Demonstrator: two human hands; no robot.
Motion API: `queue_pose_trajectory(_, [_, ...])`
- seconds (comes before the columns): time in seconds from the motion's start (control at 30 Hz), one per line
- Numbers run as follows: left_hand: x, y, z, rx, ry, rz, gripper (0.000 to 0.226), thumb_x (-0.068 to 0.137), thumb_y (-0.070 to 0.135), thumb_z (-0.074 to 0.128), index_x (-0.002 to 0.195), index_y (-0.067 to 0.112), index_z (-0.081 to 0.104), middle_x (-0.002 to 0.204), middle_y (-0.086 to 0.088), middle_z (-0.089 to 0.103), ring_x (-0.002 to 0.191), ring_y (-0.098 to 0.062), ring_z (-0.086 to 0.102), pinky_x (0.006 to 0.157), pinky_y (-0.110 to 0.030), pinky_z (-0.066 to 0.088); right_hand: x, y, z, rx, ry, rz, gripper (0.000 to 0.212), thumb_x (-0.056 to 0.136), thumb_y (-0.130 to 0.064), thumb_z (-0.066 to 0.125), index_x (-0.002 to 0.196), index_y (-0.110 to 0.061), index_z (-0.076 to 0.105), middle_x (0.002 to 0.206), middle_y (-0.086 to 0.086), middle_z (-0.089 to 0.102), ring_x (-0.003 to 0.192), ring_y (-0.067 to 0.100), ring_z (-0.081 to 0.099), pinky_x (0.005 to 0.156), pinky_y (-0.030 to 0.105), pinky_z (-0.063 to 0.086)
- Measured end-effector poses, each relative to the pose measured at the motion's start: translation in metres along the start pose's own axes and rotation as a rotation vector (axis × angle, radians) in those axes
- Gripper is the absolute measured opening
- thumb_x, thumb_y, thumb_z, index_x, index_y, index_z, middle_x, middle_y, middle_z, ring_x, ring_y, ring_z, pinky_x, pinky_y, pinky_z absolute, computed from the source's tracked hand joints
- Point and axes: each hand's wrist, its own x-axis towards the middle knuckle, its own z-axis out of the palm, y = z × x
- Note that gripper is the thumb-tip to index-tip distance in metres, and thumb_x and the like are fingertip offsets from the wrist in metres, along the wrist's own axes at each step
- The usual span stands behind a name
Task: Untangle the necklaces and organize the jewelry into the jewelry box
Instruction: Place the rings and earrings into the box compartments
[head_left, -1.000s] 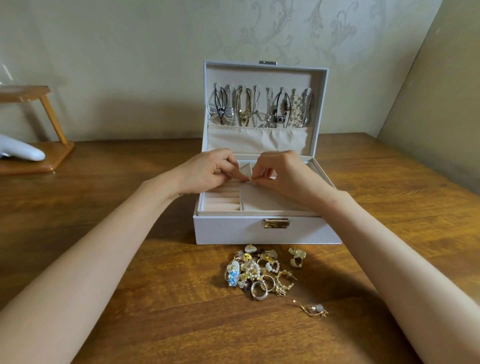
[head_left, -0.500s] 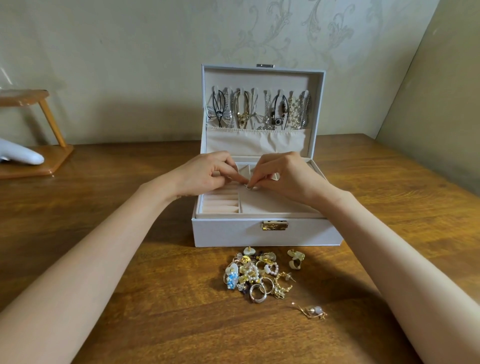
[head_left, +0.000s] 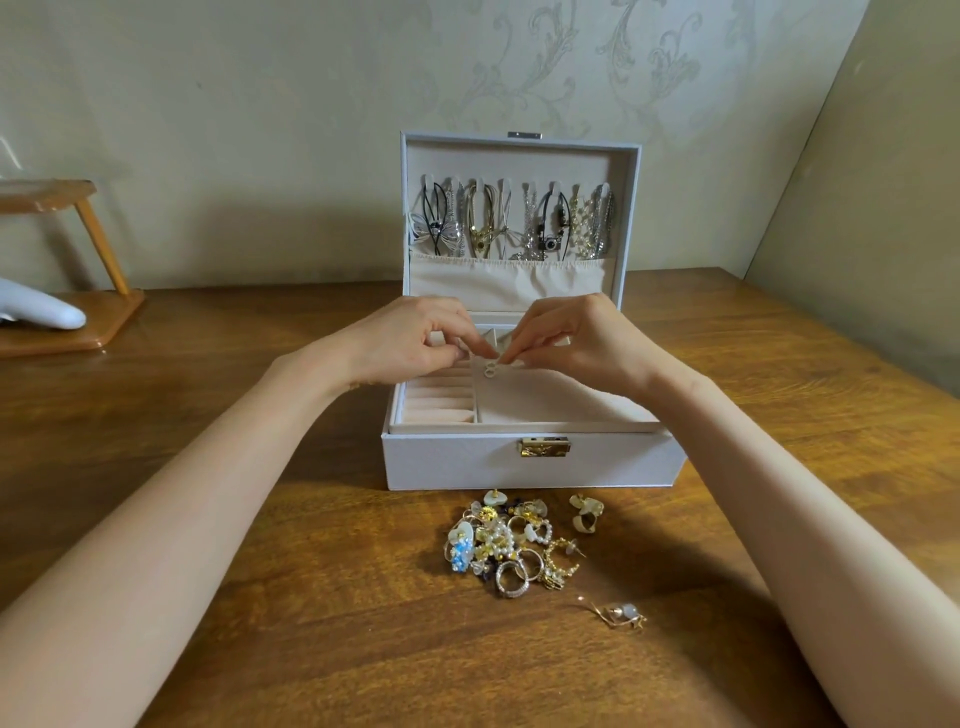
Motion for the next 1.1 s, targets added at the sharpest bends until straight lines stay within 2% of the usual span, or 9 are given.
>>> queue_pose_trajectory(0.1, [-0.002,0.002,0.003,0.189,-0.039,0.022,0.034,0.092,0.009,0.052,0.110,0.035,0.067,0.103,0.013,0.050,0.099,-0.007,0.047,0.086,-0.030,0.043,-0.006,-0.004,-0.006,0.014,0.071,0.027,0.012,0.080,-0.004,0.071,0.088,-0.012,0.076,0.087,0.003,0.070,0.080,0.016,0.064,0.078,0.027,0.052])
queue_pose_trajectory(0.27, [-0.007,0.007,0.010,0.280,-0.049,-0.004,0.032,0.092,0.013,0.052,0.114,0.032,0.066,0.109,0.015,0.043,0.100,-0.006,0.044,0.080,-0.025,0.039,-0.032,-0.025,-0.013,0.134,0.132,0.046,0.012,0.082,-0.005,0.069,0.090,-0.012,0.075,0.080,0.003,0.072,0.070,0.011,0.066,0.067,0.023,0.053])
queue_pose_trajectory(0.4, [-0.012,0.010,0.013,0.195,-0.015,-0.022,0.027,0.094,0.018,0.052,0.112,0.032,0.065,0.107,0.012,0.048,0.091,-0.005,0.050,0.080,-0.030,0.044,-0.060,-0.051,-0.005,0.167,-0.118,-0.012,0.016,0.085,-0.004,0.066,0.092,-0.016,0.074,0.068,0.007,0.070,0.055,0.016,0.062,0.050,0.019,0.048])
queue_pose_trajectory(0.53, [-0.018,0.014,0.017,0.127,0.070,-0.029,0.033,0.093,0.011,0.053,0.121,0.027,0.058,0.109,0.011,0.055,0.096,-0.007,0.055,0.088,-0.037,0.049,-0.067,-0.060,0.029,-0.064,-0.308,-0.148,0.013,0.084,-0.019,0.071,0.096,-0.019,0.076,0.074,-0.010,0.061,0.060,-0.004,0.053,0.057,0.006,0.035])
queue_pose_trajectory(0.63, [-0.027,0.017,0.022,0.113,0.141,0.012,0.036,0.091,0.008,0.055,0.123,0.024,0.054,0.111,0.014,0.050,0.096,-0.003,0.053,0.091,-0.031,0.046,-0.066,-0.060,0.046,-0.189,-0.353,-0.185,0.019,0.081,-0.031,0.072,0.099,-0.024,0.075,0.084,-0.009,0.057,0.064,-0.008,0.048,0.061,0.010,0.033])
queue_pose_trajectory(0.7, [-0.036,0.017,0.025,0.113,0.218,0.069,0.033,0.089,0.006,0.058,0.119,0.020,0.056,0.114,0.010,0.051,0.097,0.000,0.050,0.091,-0.024,0.042,-0.067,-0.060,0.051,-0.241,-0.384,-0.196,0.021,0.079,-0.036,0.072,0.097,-0.025,0.075,0.090,-0.007,0.060,0.069,-0.001,0.052,0.065,0.021,0.043])
queue_pose_trajectory(0.8, [-0.050,0.018,0.030,0.104,0.373,0.194,0.021,0.085,0.002,0.058,0.105,0.009,0.061,0.107,-0.001,0.057,0.099,-0.011,0.054,0.086,-0.015,0.039,-0.067,-0.060,0.052,-0.244,-0.387,-0.199,0.018,0.078,-0.036,0.073,0.091,-0.023,0.073,0.090,-0.007,0.063,0.075,0.009,0.056,0.067,0.033,0.046])
queue_pose_trajectory(0.97, [-0.083,0.034,0.046,0.007,0.497,0.279,0.012,0.082,0.005,0.044,0.082,0.005,0.056,0.081,0.000,0.055,0.075,-0.006,0.052,0.069,-0.011,0.037,-0.067,-0.053,0.048,-0.193,-0.361,-0.179,0.015,0.077,-0.034,0.075,0.082,-0.021,0.069,0.087,-0.008,0.064,0.067,0.002,0.051,0.064,0.023,0.042])
queue_pose_trajectory(1.1, [-0.102,0.032,0.070,0.007,0.434,0.296,0.008,0.084,0.012,0.048,0.089,0.015,0.053,0.075,0.003,0.057,0.063,-0.013,0.055,0.055,-0.028,0.046,-0.067,-0.049,0.039,0.059,-0.307,-0.053,0.016,0.079,-0.025,0.075,0.083,-0.012,0.067,0.068,-0.007,0.062,0.052,0.004,0.048,0.051,0.013,0.034])
